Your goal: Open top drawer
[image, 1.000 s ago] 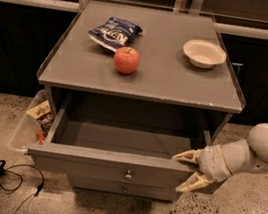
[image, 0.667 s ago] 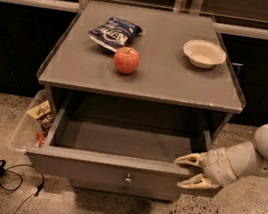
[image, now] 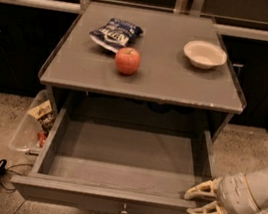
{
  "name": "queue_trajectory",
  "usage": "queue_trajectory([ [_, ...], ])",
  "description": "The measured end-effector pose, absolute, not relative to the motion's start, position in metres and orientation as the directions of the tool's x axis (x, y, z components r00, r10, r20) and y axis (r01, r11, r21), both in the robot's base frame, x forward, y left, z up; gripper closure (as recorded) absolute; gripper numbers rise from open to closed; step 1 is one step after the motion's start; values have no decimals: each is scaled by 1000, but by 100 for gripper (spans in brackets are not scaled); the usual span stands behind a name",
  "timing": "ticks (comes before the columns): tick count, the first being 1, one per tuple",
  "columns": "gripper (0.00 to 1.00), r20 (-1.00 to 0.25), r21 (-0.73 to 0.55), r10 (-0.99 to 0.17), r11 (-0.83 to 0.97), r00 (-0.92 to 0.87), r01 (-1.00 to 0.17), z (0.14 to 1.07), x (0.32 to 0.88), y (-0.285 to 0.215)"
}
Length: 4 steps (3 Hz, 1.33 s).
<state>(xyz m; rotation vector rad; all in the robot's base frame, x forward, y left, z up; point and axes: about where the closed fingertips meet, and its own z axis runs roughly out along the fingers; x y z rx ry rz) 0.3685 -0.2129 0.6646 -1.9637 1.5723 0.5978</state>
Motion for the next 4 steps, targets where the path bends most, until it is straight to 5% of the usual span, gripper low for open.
queue_trajectory([
  [4, 12, -646, -141, -732, -166, 217, -976, 665, 368, -213],
])
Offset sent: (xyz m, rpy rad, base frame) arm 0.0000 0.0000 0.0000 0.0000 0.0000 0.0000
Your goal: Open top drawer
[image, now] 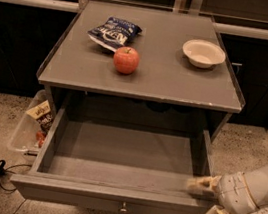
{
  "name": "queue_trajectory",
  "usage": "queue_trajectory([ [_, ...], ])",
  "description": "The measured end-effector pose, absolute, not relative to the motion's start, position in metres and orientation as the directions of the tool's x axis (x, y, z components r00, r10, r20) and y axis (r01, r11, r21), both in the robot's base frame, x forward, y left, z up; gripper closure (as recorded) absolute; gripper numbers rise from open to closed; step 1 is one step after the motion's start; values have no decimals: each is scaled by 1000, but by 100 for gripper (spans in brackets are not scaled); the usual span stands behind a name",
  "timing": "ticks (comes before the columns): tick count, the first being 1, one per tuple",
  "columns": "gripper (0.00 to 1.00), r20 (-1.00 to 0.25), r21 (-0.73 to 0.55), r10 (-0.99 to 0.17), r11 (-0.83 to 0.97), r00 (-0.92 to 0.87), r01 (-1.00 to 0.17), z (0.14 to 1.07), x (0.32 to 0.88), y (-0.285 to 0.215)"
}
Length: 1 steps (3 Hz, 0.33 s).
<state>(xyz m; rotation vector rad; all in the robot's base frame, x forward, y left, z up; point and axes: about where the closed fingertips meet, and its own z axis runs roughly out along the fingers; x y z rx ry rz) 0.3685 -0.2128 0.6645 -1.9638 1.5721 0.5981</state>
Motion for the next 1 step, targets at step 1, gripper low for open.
queue_trajectory([
  [1, 0, -646, -141, -732, -166, 217, -976, 665, 368, -213],
])
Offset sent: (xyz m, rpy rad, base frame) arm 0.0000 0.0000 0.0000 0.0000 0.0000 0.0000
